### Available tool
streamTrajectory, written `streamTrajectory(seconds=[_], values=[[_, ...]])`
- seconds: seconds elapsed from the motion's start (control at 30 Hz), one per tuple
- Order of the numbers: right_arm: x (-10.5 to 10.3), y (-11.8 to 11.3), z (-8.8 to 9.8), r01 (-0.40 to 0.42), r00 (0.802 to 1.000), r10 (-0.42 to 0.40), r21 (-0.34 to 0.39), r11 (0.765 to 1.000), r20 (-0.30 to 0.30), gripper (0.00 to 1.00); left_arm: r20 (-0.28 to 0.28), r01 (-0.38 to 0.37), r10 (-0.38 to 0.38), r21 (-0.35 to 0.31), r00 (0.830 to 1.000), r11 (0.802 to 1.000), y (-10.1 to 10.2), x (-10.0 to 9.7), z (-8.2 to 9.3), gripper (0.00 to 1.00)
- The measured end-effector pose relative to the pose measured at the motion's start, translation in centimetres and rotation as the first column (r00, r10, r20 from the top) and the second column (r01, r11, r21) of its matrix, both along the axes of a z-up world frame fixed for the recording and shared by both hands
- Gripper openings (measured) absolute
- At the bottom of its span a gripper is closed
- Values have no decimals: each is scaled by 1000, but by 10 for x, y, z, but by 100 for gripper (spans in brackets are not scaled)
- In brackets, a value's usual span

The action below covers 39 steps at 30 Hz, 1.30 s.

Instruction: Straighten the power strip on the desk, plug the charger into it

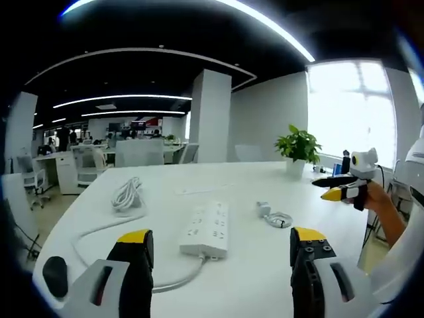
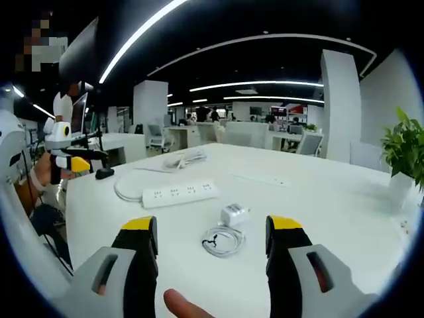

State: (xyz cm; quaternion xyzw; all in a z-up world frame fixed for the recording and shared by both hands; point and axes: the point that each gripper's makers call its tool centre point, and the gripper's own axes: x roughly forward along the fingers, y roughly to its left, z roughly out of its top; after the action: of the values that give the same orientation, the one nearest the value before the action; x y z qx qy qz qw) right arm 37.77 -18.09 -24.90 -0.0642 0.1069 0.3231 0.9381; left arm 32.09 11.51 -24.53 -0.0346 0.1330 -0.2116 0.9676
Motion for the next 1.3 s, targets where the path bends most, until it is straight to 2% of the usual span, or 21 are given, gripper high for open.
streamTrajectory(seconds=[0.17, 0.5, 0.73, 0.93, 1.3], values=[[-6, 7, 5, -33, 999, 33, 18, 999, 11, 71, 3, -5, 5, 8, 1000, 1000, 2, -1, 1, 86], [-5, 3, 3, -28, 1000, 28, 3, 1000, 8, 66, 3, 2, -2, -9, 1000, 1000, -2, -1, 2, 86], [-4, 4, 8, -22, 999, 21, 18, 1000, 31, 68, 21, -4, 5, -27, 1000, 1000, 0, -1, 8, 86], [-5, 4, 9, -20, 1000, 19, 36, 999, 24, 68, 42, 5, -1, -73, 999, 997, -3, -2, 14, 86], [-7, 5, 8, -18, 1000, 17, 19, 1000, 22, 67, 43, -17, 19, -60, 999, 998, 3, -5, 15, 89]])
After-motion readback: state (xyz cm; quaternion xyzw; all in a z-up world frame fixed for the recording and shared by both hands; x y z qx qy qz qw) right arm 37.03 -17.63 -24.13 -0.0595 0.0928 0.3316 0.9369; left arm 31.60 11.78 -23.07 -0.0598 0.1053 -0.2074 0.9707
